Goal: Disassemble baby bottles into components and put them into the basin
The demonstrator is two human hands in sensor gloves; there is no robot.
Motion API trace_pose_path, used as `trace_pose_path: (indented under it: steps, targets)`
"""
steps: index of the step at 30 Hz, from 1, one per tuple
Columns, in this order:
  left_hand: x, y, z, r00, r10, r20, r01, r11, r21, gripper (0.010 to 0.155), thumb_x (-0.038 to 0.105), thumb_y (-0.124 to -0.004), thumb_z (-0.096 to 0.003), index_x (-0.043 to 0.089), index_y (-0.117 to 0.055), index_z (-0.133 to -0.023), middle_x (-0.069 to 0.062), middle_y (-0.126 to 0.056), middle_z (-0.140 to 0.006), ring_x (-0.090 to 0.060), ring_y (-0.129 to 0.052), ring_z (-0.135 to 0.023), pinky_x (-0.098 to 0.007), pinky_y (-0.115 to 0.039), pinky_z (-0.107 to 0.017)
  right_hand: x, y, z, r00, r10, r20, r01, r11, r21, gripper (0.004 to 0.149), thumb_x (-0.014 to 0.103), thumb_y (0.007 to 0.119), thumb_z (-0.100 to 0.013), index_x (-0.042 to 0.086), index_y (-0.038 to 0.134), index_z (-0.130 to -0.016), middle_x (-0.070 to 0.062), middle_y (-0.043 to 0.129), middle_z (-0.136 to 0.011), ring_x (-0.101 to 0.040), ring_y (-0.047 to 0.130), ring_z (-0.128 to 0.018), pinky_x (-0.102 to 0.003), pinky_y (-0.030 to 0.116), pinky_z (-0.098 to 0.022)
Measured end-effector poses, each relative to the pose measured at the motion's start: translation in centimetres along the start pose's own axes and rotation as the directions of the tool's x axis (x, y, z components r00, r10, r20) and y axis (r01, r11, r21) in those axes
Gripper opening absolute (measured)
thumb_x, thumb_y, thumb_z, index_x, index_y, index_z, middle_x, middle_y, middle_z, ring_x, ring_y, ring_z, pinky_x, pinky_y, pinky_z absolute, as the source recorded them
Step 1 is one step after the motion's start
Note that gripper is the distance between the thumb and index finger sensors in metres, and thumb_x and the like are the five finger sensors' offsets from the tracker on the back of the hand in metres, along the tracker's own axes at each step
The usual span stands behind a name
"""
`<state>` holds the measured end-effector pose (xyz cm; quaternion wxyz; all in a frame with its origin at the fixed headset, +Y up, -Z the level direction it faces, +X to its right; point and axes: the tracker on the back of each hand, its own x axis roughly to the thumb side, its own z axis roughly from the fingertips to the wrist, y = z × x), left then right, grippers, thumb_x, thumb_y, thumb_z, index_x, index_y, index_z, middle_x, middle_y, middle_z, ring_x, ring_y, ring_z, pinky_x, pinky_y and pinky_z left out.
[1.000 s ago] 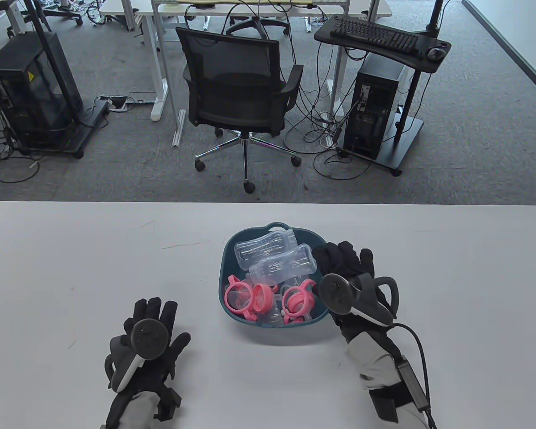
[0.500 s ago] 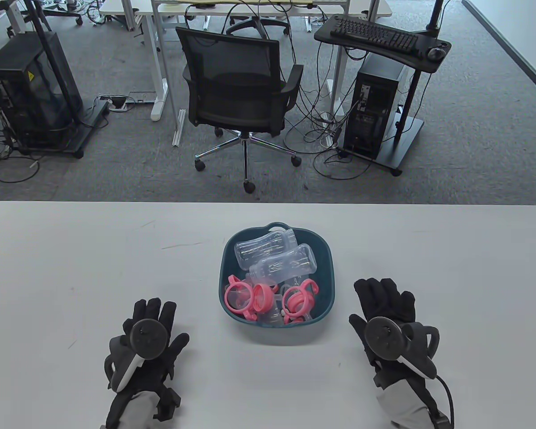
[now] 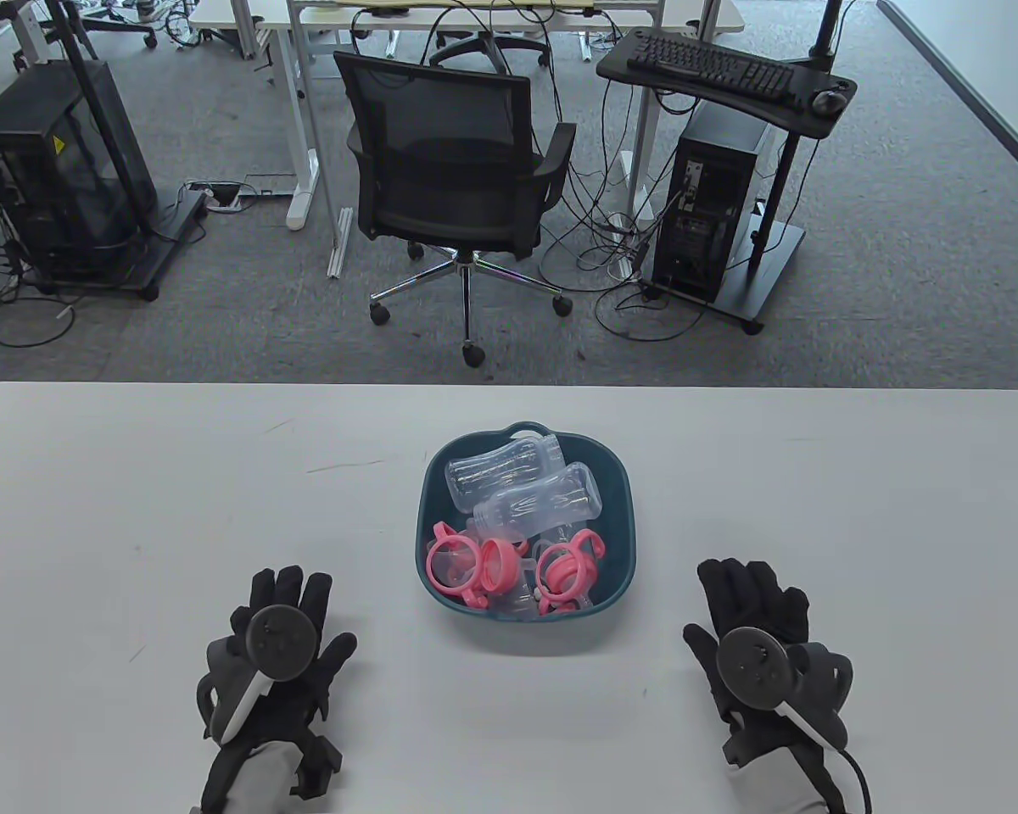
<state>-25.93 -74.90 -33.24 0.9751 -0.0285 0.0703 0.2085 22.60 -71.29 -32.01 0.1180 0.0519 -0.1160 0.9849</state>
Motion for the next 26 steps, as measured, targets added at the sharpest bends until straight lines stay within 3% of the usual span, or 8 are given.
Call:
trace_pose_path:
  steps: [15,26]
  targets:
    - [-0.3,-0.1,-0.1,1.000,0.004,-0.014,-0.004,1.000,-0.010,0.077,0.050,-0.078,-0.0472,0.045,-0.029,-0.107,0.016,-0.006,-0.114,-0.016,0.006,-0.113,-0.051,-0.007,-0.080,-1.1,1.4,0.0,0.999,-0.025,-0.034,0.027,0.998,0.051,0.073,0.039,0.077,-0.054,0.020,0.038,-0.112,-0.010,0.041,-0.118,-0.040,0.028,-0.107,-0.068,0.026,-0.071]
    - [0.6,0.2,0.3,0.999,-0.014,0.041,0.014,1.000,0.006,0.078,0.050,-0.078,-0.0472,0.045,-0.028,-0.107,0.015,-0.006,-0.114,-0.016,0.006,-0.113,-0.051,-0.007,-0.080,-1.3,1.7,0.1,0.997,-0.062,-0.039,0.064,0.997,0.053,0.073,0.039,0.077,-0.054,0.020,0.038,-0.112,-0.010,0.041,-0.118,-0.039,0.028,-0.107,-0.068,0.026,-0.071]
